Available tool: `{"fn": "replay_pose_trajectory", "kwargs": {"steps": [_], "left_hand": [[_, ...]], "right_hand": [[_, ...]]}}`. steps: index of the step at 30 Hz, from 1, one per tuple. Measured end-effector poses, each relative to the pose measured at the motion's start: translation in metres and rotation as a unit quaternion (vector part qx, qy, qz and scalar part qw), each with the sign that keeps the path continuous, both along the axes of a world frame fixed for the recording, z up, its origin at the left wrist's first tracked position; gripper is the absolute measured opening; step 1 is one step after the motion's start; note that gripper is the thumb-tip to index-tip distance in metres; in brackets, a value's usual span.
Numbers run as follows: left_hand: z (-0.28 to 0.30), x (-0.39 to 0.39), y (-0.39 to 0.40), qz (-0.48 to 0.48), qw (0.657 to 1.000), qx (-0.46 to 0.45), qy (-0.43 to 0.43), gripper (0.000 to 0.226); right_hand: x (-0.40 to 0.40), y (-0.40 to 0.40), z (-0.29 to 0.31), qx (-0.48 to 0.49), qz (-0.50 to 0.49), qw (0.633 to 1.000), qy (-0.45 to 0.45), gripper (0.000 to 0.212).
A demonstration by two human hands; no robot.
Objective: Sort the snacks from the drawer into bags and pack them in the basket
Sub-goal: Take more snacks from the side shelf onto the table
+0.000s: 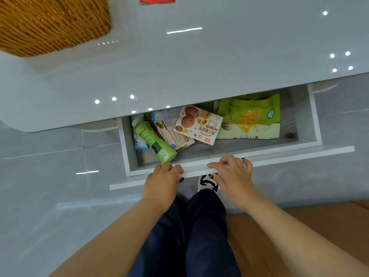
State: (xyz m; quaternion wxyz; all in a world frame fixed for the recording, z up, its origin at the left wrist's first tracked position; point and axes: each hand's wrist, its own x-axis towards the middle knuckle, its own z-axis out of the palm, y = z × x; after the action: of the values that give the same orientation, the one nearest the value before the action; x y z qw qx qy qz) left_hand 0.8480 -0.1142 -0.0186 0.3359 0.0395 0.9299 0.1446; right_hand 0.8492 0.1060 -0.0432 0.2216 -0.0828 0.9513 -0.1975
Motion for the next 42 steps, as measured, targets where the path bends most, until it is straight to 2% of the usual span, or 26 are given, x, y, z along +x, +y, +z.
{"fn": "replay_pose_trajectory", "kwargs": {"steps": [3, 6, 9, 11, 14, 17, 19, 23, 25, 27, 30, 34, 38, 40, 42], "left_hand": [[0.006, -0.019, -0.003, 0.045, 0.996, 0.051, -0.061, 0.024], [0.01, -0.045, -0.008, 0.163, 0.971, 0.116, -0.128, 0.023], [0.008, -0.072, -0.01, 0.267, 0.944, 0.153, -0.121, 0.024], [0.005, -0.086, -0.008, 0.342, 0.917, 0.173, -0.113, 0.027], [0.0, -0.098, -0.001, 0.435, 0.867, 0.203, -0.131, 0.035], [-0.005, -0.102, 0.009, 0.46, 0.851, 0.21, -0.144, 0.034], [-0.007, -0.101, 0.013, 0.467, 0.845, 0.213, -0.15, 0.034], [-0.014, -0.101, 0.016, 0.469, 0.851, 0.192, -0.137, 0.047], [-0.019, -0.104, 0.015, 0.511, 0.824, 0.2, -0.141, 0.049], [-0.027, -0.106, 0.012, 0.544, 0.804, 0.193, -0.145, 0.041], [-0.035, -0.108, 0.012, 0.586, 0.779, 0.173, -0.141, 0.037], [-0.04, -0.112, 0.018, 0.646, 0.72, 0.174, -0.185, 0.033], [-0.041, -0.111, 0.021, 0.648, 0.711, 0.192, -0.195, 0.034], [-0.042, -0.109, 0.021, 0.654, 0.697, 0.204, -0.212, 0.029], [-0.045, -0.105, 0.022, 0.655, 0.679, 0.227, -0.24, 0.014]], "right_hand": [[-0.006, -0.003, 0.006, -0.005, -0.007, 0.999, -0.032, 0.027], [-0.018, -0.011, 0.013, -0.031, -0.077, 0.995, -0.06, 0.042], [-0.042, -0.018, 0.016, -0.064, -0.17, 0.982, -0.047, 0.047], [-0.063, -0.021, 0.011, -0.062, -0.189, 0.98, -0.025, 0.059], [-0.094, -0.026, -0.003, -0.059, -0.157, 0.985, -0.031, 0.084], [-0.116, -0.031, -0.021, 0.026, -0.076, 0.994, -0.071, 0.107], [-0.125, -0.033, -0.031, 0.053, -0.046, 0.994, -0.083, 0.113], [-0.126, -0.032, -0.043, 0.044, -0.041, 0.994, -0.09, 0.111], [-0.123, -0.03, -0.043, 0.036, -0.053, 0.994, -0.085, 0.109], [-0.118, -0.028, -0.04, 0.014, -0.08, 0.993, -0.081, 0.106], [-0.112, -0.024, -0.038, -0.032, -0.11, 0.986, -0.121, 0.1], [-0.112, -0.024, -0.049, -0.107, -0.223, 0.947, -0.207, 0.083], [-0.118, -0.029, -0.068, -0.161, -0.33, 0.891, -0.268, 0.06], [-0.12, -0.032, -0.074, -0.18, -0.339, 0.881, -0.276, 0.054], [-0.122, -0.036, -0.075, -0.188, -0.33, 0.876, -0.297, 0.045]]}}
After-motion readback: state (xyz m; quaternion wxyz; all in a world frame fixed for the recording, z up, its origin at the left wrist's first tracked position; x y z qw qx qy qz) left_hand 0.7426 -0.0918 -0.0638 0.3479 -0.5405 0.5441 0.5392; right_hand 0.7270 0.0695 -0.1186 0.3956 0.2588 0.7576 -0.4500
